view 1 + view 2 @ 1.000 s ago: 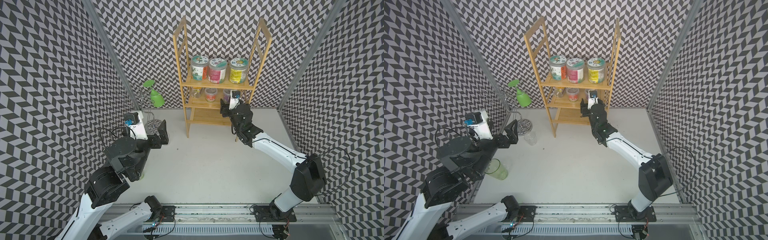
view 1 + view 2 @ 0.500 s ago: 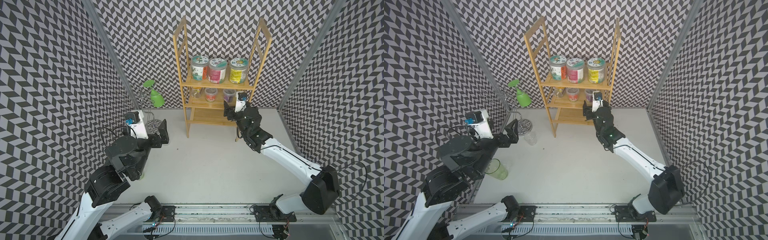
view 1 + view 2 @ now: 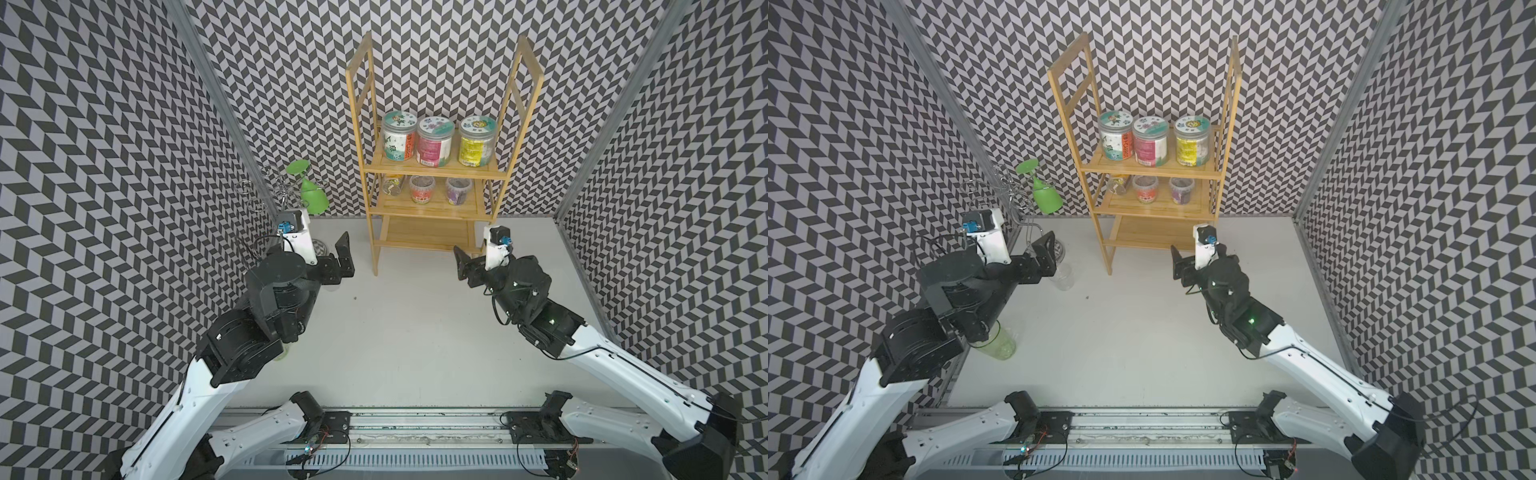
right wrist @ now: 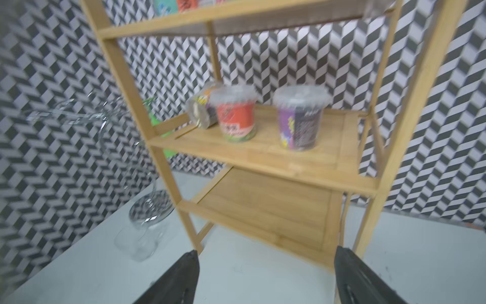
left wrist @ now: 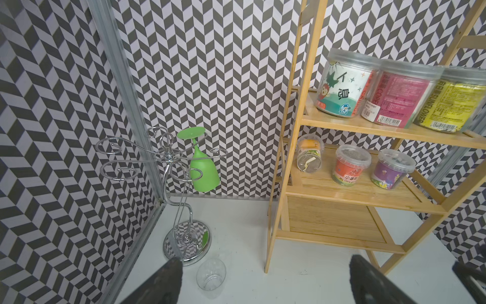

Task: Place the seed container on the shelf
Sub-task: Place the seed jar on the shelf, then reset both arms

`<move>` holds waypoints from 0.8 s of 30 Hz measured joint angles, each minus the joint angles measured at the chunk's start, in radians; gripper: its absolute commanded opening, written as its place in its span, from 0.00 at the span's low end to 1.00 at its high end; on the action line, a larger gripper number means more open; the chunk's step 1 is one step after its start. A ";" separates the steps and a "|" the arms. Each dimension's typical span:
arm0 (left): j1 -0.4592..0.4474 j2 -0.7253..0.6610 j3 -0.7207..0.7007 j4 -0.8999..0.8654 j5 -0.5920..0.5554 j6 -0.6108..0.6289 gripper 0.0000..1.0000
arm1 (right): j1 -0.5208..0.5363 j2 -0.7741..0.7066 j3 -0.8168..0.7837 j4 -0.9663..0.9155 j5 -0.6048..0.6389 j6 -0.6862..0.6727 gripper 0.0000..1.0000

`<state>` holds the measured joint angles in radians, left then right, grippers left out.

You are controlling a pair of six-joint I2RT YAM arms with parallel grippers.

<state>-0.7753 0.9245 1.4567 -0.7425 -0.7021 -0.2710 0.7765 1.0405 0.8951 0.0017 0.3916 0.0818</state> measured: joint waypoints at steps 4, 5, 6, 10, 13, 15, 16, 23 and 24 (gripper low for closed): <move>0.027 0.030 -0.032 -0.010 0.003 -0.070 1.00 | 0.054 -0.061 -0.071 -0.098 0.026 0.070 0.85; 0.043 0.031 -0.054 -0.012 0.010 -0.091 1.00 | 0.055 -0.077 -0.083 -0.121 0.040 0.085 0.85; 0.063 0.031 -0.075 -0.013 0.017 -0.108 1.00 | 0.055 -0.090 -0.089 -0.143 0.052 0.098 0.85; 0.200 0.021 -0.198 -0.002 0.106 -0.185 1.00 | 0.055 -0.118 -0.091 -0.216 0.104 0.154 0.87; 0.285 0.016 -0.283 0.014 0.174 -0.235 1.00 | 0.054 -0.116 -0.091 -0.282 0.145 0.208 0.88; 0.318 0.015 -0.327 0.031 0.203 -0.259 1.00 | 0.051 -0.106 -0.090 -0.328 0.179 0.244 0.90; 0.329 0.014 -0.349 0.041 0.215 -0.270 1.00 | 0.049 -0.098 -0.090 -0.350 0.196 0.254 0.91; 0.368 -0.014 -0.493 0.201 0.198 -0.268 0.99 | -0.116 -0.141 -0.163 -0.316 0.263 0.245 0.92; 0.373 -0.016 -0.518 0.239 0.186 -0.261 1.00 | -0.160 -0.162 -0.190 -0.287 0.272 0.225 0.93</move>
<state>-0.4026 0.9081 0.9390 -0.5037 -0.5163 -0.5323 0.6163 0.8783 0.7048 -0.2852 0.6632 0.3065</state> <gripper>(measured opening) 0.995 0.918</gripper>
